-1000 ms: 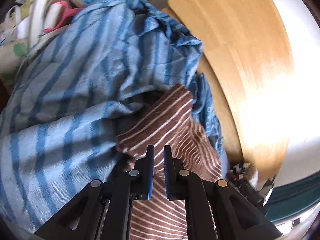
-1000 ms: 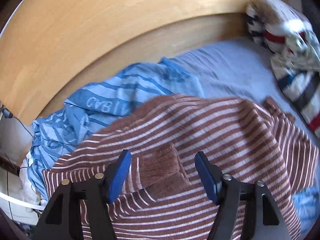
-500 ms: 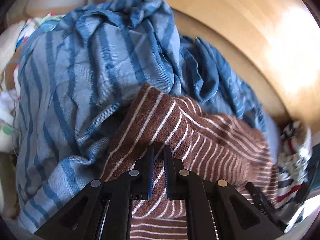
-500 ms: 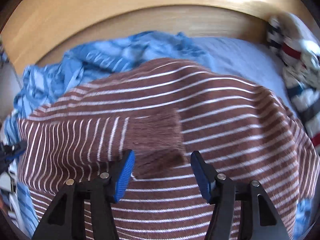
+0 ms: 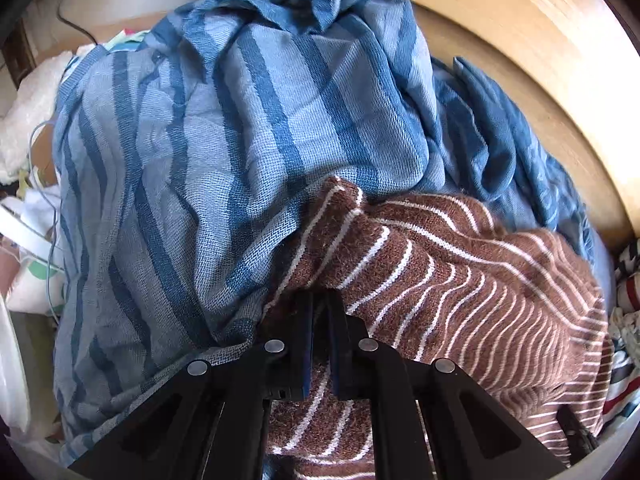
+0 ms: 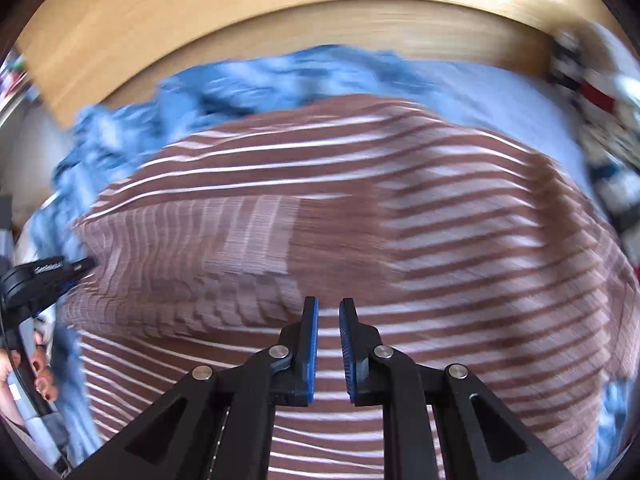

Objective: Fold clothes

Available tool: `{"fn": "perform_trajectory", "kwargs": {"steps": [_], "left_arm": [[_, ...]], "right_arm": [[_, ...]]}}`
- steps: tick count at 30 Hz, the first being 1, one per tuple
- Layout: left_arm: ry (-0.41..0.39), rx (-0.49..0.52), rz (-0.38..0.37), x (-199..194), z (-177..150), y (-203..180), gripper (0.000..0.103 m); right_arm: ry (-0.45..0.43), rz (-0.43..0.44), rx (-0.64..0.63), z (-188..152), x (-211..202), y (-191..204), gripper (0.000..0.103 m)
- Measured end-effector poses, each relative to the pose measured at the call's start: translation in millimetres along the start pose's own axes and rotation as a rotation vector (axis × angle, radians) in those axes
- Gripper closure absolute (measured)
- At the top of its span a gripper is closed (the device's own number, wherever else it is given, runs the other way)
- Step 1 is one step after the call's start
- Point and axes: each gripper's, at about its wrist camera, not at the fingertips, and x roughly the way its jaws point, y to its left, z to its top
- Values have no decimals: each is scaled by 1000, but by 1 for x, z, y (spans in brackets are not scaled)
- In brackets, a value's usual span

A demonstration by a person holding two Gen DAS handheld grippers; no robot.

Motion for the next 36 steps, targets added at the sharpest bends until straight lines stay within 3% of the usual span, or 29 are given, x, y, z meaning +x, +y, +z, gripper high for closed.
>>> {"fn": "perform_trajectory", "kwargs": {"steps": [2,5,8,10,13,16,19,20,22,25,26,28,33,35,36], "left_arm": [[-12,-13,-39,-18,0,1,94],[-87,107,-69,-52,-4,-19,94],[-79,215,-113,-56,-4,-44,94],[-23,203,-95,-35,-4,-47,94],[73,109,-6,6,-3,-23,94],[88,4,-94,17,-5,8,99],[79,32,-77,16,-7,6,99],[75,55,-56,16,-7,1,99],[69,98,-19,16,-9,-6,99],[67,101,-32,16,-9,-3,99],[67,98,-49,15,-10,0,99],[67,92,-104,13,-10,8,99],[61,31,-299,7,-16,41,100],[75,-43,-367,-1,-19,53,100],[49,-62,-385,-11,-20,55,100]], "right_arm": [[32,15,-42,7,13,17,88],[45,9,-48,19,29,28,88],[34,23,-32,30,36,29,88],[58,13,-32,30,44,26,90],[106,-39,-36,13,38,18,92],[130,-30,9,-14,24,0,95],[145,-16,52,-23,6,-6,95],[146,-17,60,-22,0,-5,90],[95,-3,46,-17,-17,3,86],[46,19,21,-2,-22,17,80],[33,26,12,5,-21,21,75],[10,40,-5,18,-17,31,74],[127,-26,117,10,26,-12,77],[122,1,142,1,20,-21,79],[138,-30,123,-3,13,-19,79]]}}
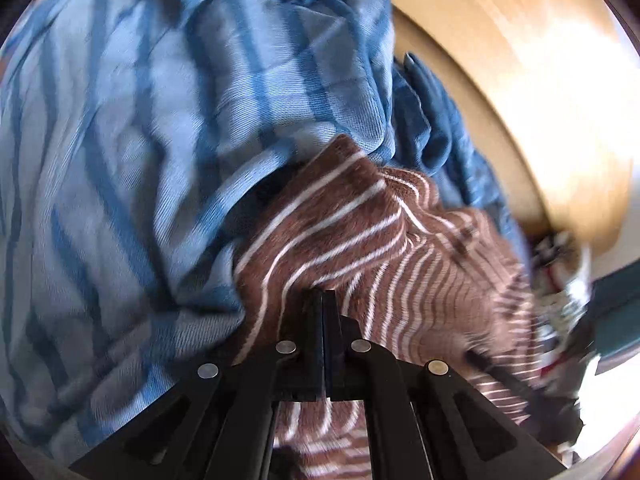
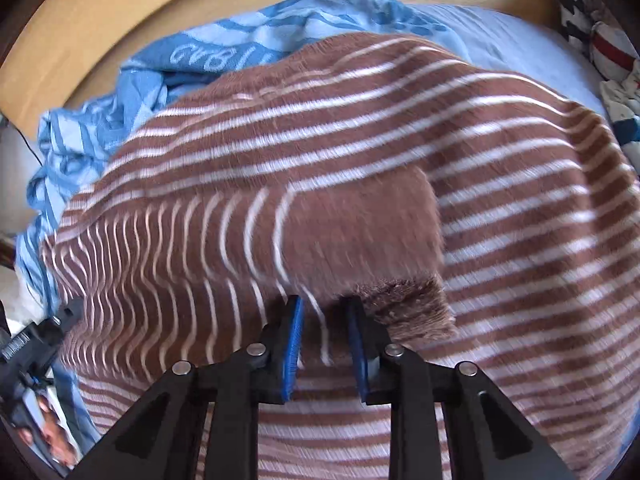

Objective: Fold clothes

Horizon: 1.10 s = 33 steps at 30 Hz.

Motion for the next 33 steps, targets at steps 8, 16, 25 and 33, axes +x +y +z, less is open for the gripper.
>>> {"fn": "perform_trajectory", "kwargs": {"steps": [8,16,25,33], "left_arm": [[-27,210,31,-34,-59,-44,99],[81,110,17,-1,-39,-15,100],[51,135,78,-21,-63,-51,100],[42,90,-52,-19,-69,-121,49]], "right_arm": [[-52,7,-94,-14,-36,35,72],[-61,-123,83,8,-17,-6,65],[-160,-77,101,-17,-57,-31,63],[-290,-16,497,-50,-141,-178,36]]}}
